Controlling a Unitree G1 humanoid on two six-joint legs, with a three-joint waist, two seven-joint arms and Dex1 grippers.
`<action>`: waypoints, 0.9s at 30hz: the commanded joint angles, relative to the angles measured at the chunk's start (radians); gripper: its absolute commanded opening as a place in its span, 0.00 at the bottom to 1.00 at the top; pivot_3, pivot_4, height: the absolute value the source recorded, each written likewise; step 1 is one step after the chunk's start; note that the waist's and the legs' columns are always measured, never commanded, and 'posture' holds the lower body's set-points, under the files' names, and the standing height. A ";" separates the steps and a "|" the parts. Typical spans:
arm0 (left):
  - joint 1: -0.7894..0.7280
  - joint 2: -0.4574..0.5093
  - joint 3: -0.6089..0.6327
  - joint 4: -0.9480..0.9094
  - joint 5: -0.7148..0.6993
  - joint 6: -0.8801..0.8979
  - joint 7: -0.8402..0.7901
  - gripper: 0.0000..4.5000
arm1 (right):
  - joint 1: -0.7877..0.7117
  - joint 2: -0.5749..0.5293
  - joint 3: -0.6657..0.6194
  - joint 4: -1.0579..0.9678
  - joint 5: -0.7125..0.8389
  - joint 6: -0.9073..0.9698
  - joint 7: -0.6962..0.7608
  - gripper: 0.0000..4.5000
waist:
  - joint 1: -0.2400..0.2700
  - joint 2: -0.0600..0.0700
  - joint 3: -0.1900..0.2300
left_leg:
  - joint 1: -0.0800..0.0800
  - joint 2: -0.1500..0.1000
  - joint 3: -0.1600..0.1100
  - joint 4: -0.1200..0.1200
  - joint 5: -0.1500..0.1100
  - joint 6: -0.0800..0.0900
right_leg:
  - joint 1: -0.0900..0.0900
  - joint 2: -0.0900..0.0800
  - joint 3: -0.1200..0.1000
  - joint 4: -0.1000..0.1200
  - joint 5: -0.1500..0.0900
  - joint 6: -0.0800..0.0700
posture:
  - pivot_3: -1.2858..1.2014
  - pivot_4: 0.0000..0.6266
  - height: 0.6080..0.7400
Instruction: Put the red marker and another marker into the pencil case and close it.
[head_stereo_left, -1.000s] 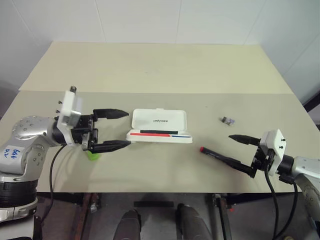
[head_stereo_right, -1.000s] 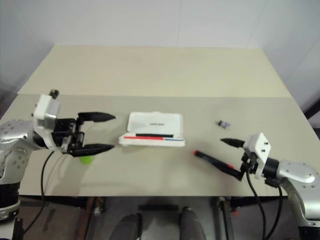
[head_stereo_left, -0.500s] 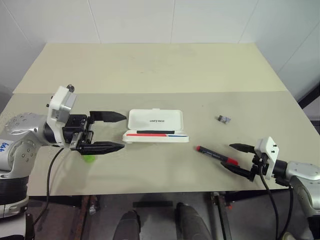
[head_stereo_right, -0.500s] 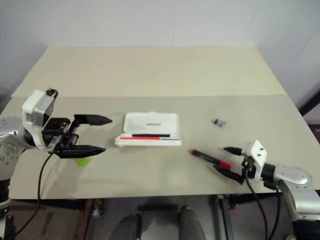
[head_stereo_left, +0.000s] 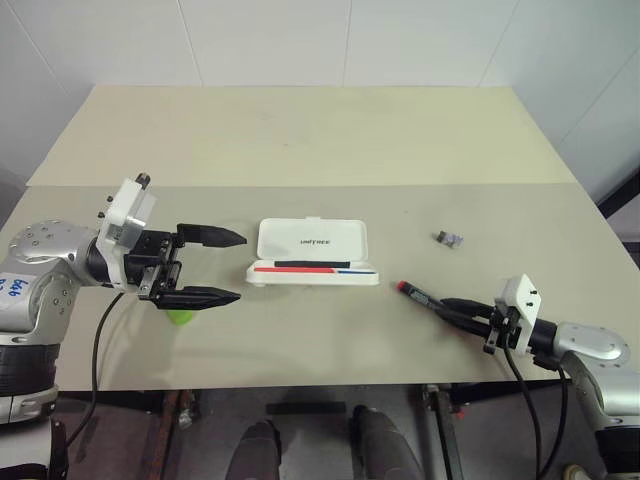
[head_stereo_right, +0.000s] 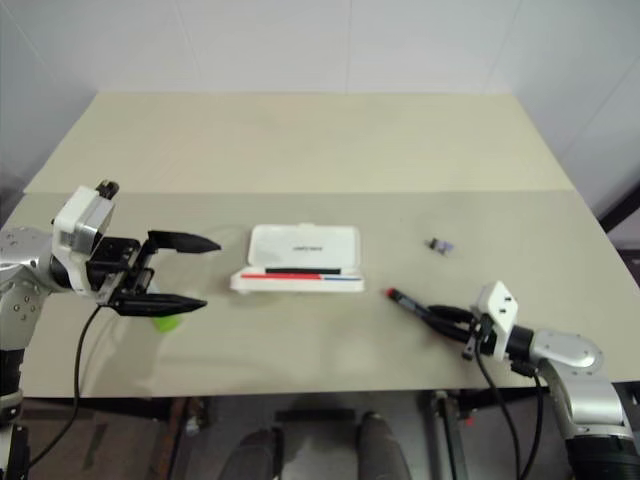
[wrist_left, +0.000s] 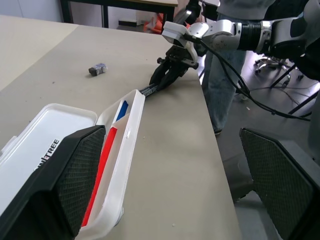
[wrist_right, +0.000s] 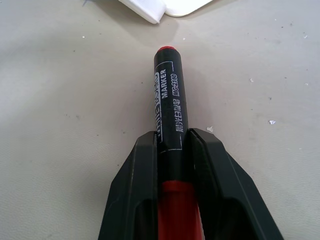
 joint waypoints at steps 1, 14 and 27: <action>-0.016 -0.006 -0.003 0.001 0.009 -0.027 -0.005 1.00 | -0.012 -0.008 -0.018 -0.036 -0.002 -0.018 -0.016 0.13 | 0.000 0.000 0.000 | 0.000 0.000 0.000 0.000 0.000 0.000 | 0.000 0.000 0.000 0.000 0.000 0.000 | 0.52 0.24 1.00; 0.033 -0.025 0.035 0.060 0.054 -0.127 0.036 1.00 | -0.333 -0.186 -0.075 -0.094 0.077 0.069 0.049 0.13 | -0.006 0.002 0.001 | 0.000 0.000 0.001 0.000 0.000 0.000 | -0.001 0.000 0.001 0.000 0.000 0.001 | 0.52 0.24 1.00; 0.047 -0.076 0.034 0.073 0.079 -0.176 0.104 1.00 | -0.695 0.155 0.262 0.268 -0.074 -0.105 0.183 0.13 | -0.005 0.001 0.001 | -0.001 0.000 0.001 -0.002 0.000 0.000 | -0.003 0.000 0.000 0.001 0.007 0.012 | 0.52 0.24 1.00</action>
